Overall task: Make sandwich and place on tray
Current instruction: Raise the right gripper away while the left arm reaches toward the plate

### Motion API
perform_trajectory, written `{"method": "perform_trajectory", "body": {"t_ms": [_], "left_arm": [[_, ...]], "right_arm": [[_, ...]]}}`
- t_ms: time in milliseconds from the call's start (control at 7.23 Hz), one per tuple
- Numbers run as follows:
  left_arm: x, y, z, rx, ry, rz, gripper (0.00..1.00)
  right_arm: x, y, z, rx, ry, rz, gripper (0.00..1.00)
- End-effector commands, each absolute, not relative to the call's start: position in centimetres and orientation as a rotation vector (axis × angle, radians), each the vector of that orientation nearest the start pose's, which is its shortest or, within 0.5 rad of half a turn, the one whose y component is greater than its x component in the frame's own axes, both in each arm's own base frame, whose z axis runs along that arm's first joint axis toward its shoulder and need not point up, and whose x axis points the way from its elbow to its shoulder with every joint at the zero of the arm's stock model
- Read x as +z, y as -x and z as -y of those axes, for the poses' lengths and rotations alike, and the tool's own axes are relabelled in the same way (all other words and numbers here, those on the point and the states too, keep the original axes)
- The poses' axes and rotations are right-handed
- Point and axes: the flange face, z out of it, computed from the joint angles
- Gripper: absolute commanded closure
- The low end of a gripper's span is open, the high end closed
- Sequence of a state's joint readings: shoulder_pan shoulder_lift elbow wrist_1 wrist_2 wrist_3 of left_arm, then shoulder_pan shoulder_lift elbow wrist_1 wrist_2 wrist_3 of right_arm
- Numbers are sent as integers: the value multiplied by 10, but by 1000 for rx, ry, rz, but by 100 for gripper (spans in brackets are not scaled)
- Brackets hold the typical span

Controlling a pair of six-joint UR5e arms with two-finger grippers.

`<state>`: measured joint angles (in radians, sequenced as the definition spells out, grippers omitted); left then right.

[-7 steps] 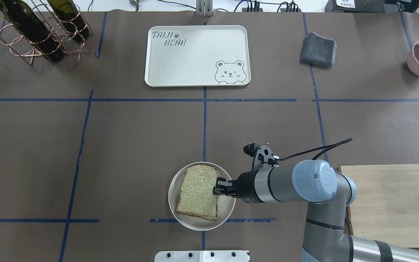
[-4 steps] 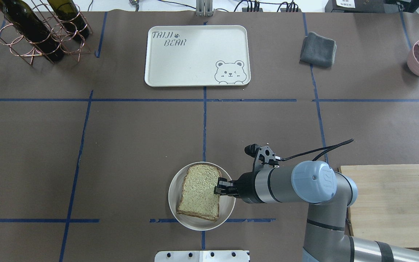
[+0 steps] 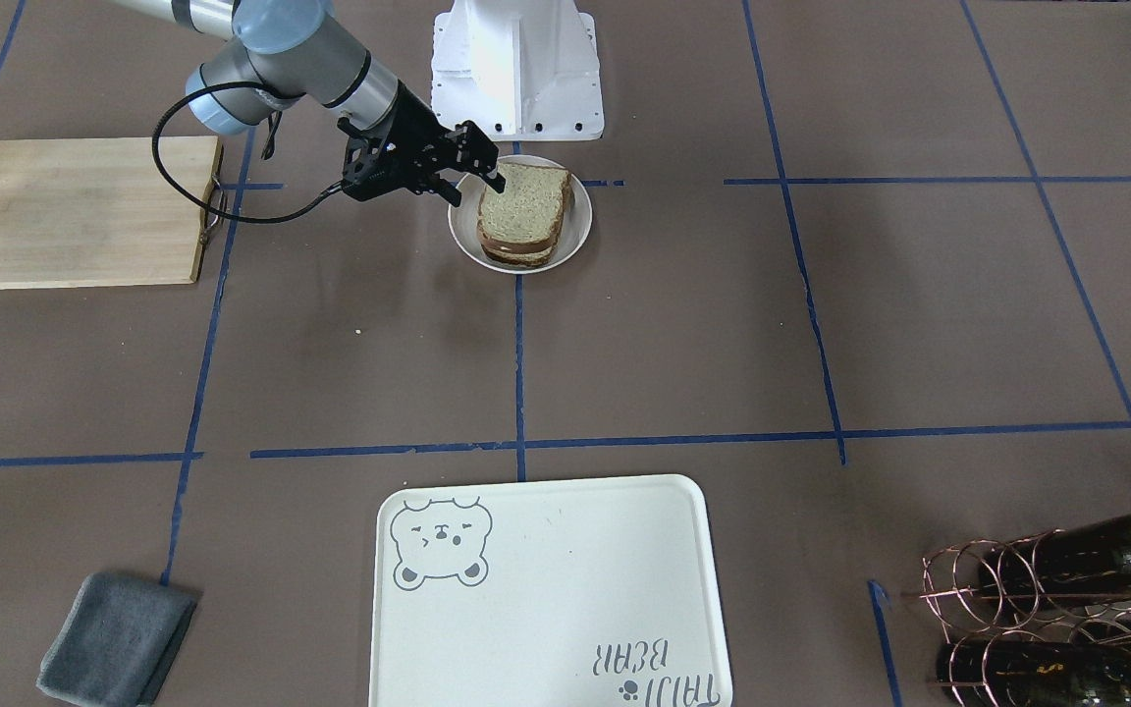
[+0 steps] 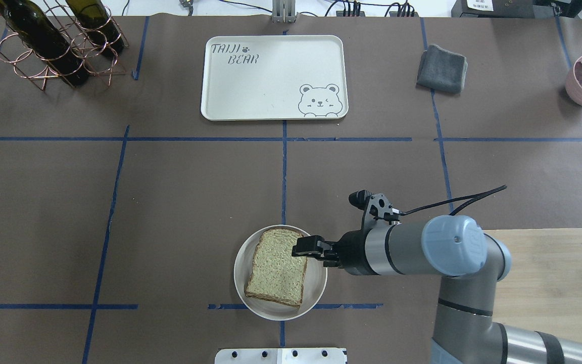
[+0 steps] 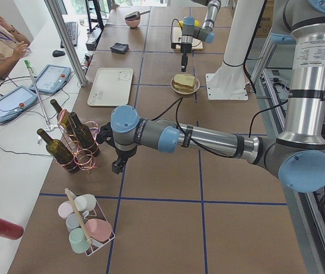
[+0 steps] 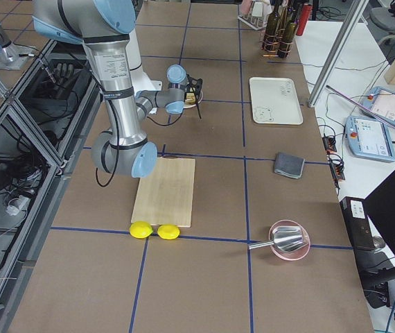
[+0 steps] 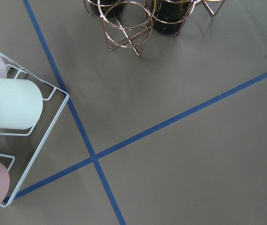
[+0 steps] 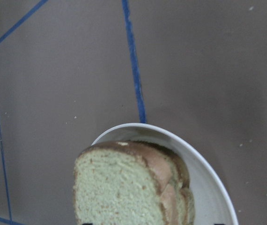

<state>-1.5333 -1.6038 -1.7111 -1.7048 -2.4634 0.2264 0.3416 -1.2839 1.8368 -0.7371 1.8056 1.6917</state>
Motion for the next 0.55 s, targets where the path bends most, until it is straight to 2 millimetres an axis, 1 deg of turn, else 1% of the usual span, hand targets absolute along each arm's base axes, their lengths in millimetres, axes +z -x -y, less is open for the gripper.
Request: {"method": "perform_trajectory", "body": {"t_ms": [0,138,277,415], "left_arm": [[528,5,515,303,-313,-1011,0],[497,-35,510,271,-308,-1046,0],[476,-63,502,208,-272,-1088,0],[447,-91,491,163,-217,-1120,0]], "right_arm": [[314,426,346,332,35,1274,0],[320,384,386,373,65,1231,0],[336,353,406,359,59,1213,0],[361,331,410,294,21,1177,0]]}}
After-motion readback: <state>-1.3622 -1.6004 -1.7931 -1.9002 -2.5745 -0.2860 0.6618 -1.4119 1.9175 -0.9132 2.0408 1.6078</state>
